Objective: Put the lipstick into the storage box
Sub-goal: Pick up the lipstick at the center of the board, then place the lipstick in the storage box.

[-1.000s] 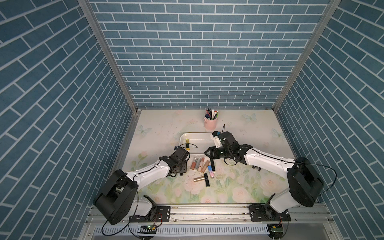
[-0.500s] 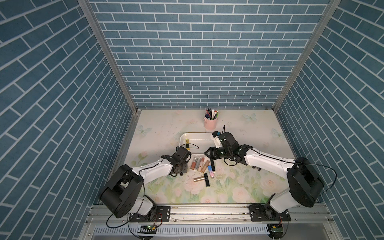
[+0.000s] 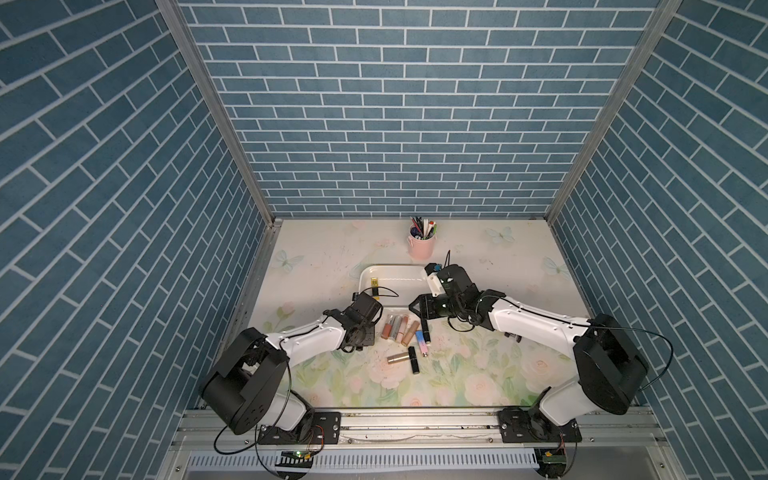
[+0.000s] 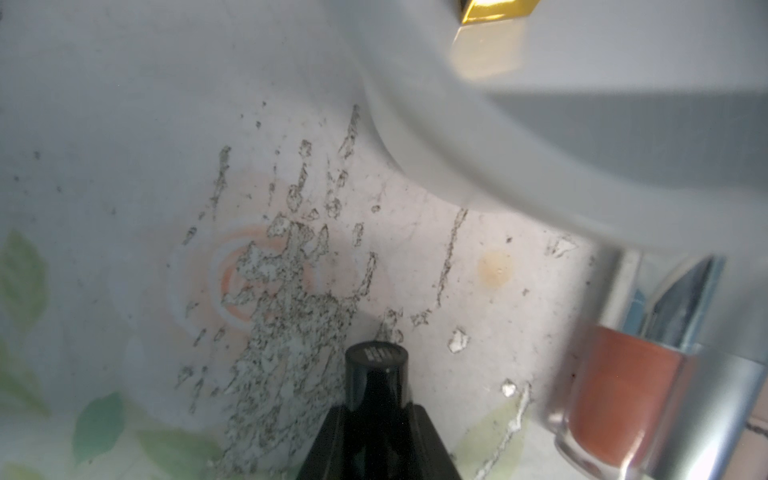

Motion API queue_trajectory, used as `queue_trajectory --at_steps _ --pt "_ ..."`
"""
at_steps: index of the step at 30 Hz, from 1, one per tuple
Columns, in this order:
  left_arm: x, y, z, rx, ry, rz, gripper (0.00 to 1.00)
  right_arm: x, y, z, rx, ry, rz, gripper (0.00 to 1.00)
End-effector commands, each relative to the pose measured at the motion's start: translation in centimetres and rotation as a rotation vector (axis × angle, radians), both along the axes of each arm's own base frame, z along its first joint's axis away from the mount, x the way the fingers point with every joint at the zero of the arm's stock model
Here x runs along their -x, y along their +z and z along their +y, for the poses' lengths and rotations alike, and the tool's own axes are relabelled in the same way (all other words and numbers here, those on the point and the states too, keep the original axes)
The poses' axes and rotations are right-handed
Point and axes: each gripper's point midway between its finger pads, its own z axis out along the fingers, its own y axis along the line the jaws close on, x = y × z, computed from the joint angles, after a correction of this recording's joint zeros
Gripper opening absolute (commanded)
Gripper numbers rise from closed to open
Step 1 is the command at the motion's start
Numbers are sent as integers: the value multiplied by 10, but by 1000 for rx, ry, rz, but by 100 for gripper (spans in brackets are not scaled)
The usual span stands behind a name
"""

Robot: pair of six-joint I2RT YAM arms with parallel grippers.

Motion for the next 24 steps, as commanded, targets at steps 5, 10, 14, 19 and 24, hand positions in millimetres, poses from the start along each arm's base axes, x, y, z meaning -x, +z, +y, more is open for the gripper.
queue_trajectory --at_steps 5,10,14,19,24 --pt "-6 33 -17 95 -28 -55 7 1 16 2 -35 5 -25 47" --pt "-14 85 -39 247 -83 -166 7 -4 31 2 -70 14 -43 47" --pt "-23 133 -46 327 -92 -268 7 -9 53 -1 -161 28 -55 48" --pt "-30 198 -64 509 -138 -406 7 2 102 7 -342 148 -130 52" --pt "-30 244 -82 677 -202 -488 7 24 132 17 -471 298 -162 57"
